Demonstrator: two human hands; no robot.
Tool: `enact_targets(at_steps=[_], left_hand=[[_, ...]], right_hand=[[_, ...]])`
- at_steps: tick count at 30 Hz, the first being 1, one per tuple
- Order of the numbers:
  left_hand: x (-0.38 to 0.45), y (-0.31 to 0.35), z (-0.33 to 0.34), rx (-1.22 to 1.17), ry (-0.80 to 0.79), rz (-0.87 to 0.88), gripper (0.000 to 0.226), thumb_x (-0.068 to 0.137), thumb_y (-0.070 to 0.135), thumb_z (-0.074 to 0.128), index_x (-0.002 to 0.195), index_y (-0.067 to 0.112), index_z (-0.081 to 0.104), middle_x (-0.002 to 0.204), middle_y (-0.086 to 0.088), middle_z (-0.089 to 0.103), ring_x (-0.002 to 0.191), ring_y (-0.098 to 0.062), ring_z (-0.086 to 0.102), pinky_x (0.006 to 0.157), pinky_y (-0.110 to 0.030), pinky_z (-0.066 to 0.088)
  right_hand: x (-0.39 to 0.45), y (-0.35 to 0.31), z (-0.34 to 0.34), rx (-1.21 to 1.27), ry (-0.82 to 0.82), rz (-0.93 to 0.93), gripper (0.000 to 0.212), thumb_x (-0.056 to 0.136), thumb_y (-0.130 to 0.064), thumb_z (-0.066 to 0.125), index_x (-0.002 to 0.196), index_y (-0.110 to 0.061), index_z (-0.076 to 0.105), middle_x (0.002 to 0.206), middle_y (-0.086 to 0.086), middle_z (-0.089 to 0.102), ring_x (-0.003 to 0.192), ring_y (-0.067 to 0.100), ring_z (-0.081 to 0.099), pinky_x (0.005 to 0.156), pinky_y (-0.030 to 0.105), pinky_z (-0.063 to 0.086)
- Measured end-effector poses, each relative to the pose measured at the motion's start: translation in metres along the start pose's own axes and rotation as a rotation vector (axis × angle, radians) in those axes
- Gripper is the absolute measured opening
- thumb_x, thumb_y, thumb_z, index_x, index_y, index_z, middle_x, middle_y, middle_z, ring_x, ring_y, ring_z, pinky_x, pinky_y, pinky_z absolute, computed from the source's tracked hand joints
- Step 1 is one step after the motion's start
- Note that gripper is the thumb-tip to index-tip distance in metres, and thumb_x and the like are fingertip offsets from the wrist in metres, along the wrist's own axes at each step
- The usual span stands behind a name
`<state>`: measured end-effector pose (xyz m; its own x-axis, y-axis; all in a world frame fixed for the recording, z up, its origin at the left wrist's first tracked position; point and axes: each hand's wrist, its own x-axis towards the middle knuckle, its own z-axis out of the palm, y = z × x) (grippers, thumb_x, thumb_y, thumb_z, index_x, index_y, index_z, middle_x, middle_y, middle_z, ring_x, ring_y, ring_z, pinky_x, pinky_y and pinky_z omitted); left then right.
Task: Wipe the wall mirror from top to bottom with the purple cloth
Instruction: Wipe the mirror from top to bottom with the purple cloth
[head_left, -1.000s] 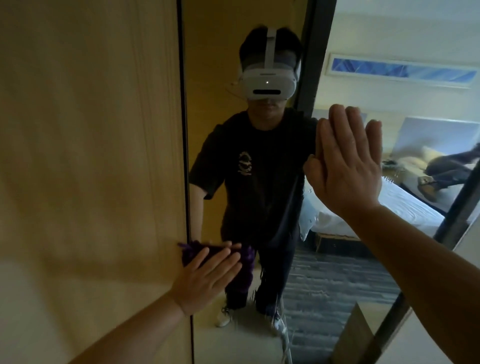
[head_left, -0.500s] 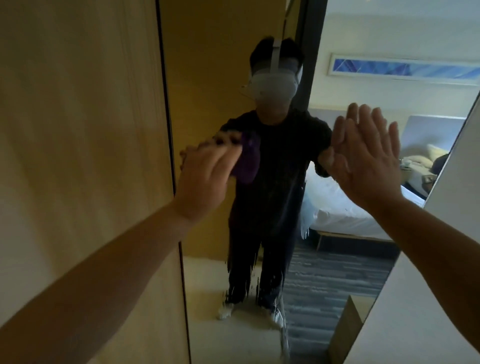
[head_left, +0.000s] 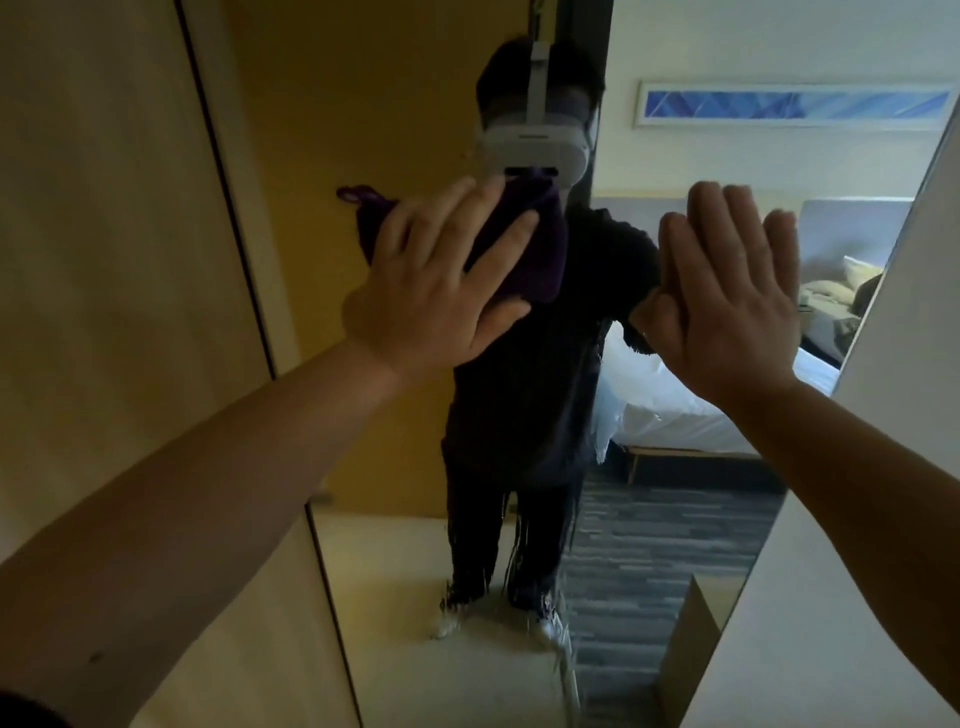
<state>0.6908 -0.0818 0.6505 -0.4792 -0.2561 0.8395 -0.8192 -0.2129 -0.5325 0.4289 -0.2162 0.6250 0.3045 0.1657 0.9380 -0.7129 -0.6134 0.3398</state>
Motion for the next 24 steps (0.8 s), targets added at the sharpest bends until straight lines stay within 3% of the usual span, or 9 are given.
enact_targets(at_steps=[2, 5, 9, 12, 17, 19, 22, 24], left_hand=[[-0.027, 0.014, 0.005, -0.03, 0.052, 0.047, 0.059, 0.103, 0.054, 0.03, 0.144, 0.017, 0.053, 0.143, -0.016, 0.053, 0.127, -0.034, 0.053, 0.097, -0.048, 0.04], [-0.084, 0.042, 0.011, -0.103, 0.077, 0.085, 0.047, 0.103, 0.049, 0.046, 0.14, 0.02, 0.054, 0.138, -0.009, 0.055, 0.117, -0.028, 0.057, 0.09, -0.044, 0.043], [-0.187, 0.093, 0.01, -0.207, -0.059, 0.162, 0.043, 0.098, 0.023, 0.06, 0.14, 0.024, 0.051, 0.134, -0.004, 0.049, 0.116, -0.022, 0.051, 0.094, -0.041, 0.04], [-0.232, 0.12, 0.009, -0.237, -0.153, 0.219, 0.044, 0.097, 0.018, 0.059, 0.14, 0.027, 0.052, 0.135, -0.002, 0.049, 0.117, -0.019, 0.051, 0.097, -0.037, 0.04], [-0.211, 0.117, -0.004, -0.34, -0.188, 0.204, 0.032, 0.105, 0.013, 0.048, 0.133, 0.023, 0.059, 0.125, -0.004, 0.053, 0.105, -0.021, 0.057, 0.088, -0.038, 0.045], [-0.187, 0.109, -0.008, -0.368, -0.168, 0.155, 0.032, 0.102, 0.009, 0.055, 0.132, 0.02, 0.06, 0.119, -0.006, 0.056, 0.1, -0.025, 0.061, 0.086, -0.04, 0.045], [-0.114, 0.089, -0.008, -0.416, -0.027, -0.086, 0.059, 0.089, 0.006, 0.078, 0.138, 0.018, 0.049, 0.112, -0.01, 0.058, 0.096, -0.031, 0.061, 0.079, -0.047, 0.048], [-0.051, 0.068, -0.009, -0.359, 0.121, -0.114, 0.052, 0.093, 0.009, 0.073, 0.139, 0.016, 0.05, 0.113, -0.015, 0.061, 0.098, -0.035, 0.061, 0.078, -0.049, 0.051]], right_hand=[[0.0, 0.001, 0.001, 0.012, 0.003, 0.002, 0.052, 0.101, -0.029, 0.048, 0.148, -0.007, 0.043, 0.157, 0.017, 0.032, 0.146, 0.039, 0.029, 0.122, 0.051, 0.013], [-0.001, 0.001, 0.001, 0.03, 0.014, 0.005, 0.051, 0.102, -0.028, 0.047, 0.148, -0.006, 0.043, 0.155, 0.019, 0.035, 0.144, 0.041, 0.03, 0.12, 0.055, 0.016], [0.0, 0.002, 0.0, 0.048, 0.019, 0.005, 0.05, 0.102, -0.026, 0.045, 0.147, -0.006, 0.044, 0.154, 0.02, 0.037, 0.144, 0.041, 0.032, 0.119, 0.057, 0.018], [-0.002, 0.003, 0.001, 0.037, 0.023, -0.005, 0.05, 0.101, -0.024, 0.049, 0.148, -0.006, 0.043, 0.154, 0.021, 0.037, 0.142, 0.043, 0.033, 0.117, 0.06, 0.021], [0.001, 0.002, -0.005, 0.064, -0.04, 0.016, 0.051, 0.102, -0.026, 0.048, 0.148, -0.005, 0.042, 0.155, 0.021, 0.034, 0.144, 0.043, 0.03, 0.12, 0.057, 0.017], [0.001, 0.003, -0.01, 0.096, -0.09, 0.017, 0.052, 0.102, -0.026, 0.05, 0.149, -0.006, 0.04, 0.157, 0.02, 0.032, 0.146, 0.042, 0.028, 0.12, 0.057, 0.015], [0.0, 0.009, -0.024, 0.161, -0.134, 0.046, 0.053, 0.103, -0.027, 0.05, 0.15, -0.007, 0.039, 0.158, 0.019, 0.03, 0.148, 0.041, 0.023, 0.122, 0.055, 0.012], [-0.001, 0.017, -0.035, 0.152, -0.121, 0.095, 0.053, 0.106, -0.032, 0.041, 0.152, -0.007, 0.034, 0.159, 0.019, 0.027, 0.148, 0.042, 0.021, 0.122, 0.053, 0.009]])
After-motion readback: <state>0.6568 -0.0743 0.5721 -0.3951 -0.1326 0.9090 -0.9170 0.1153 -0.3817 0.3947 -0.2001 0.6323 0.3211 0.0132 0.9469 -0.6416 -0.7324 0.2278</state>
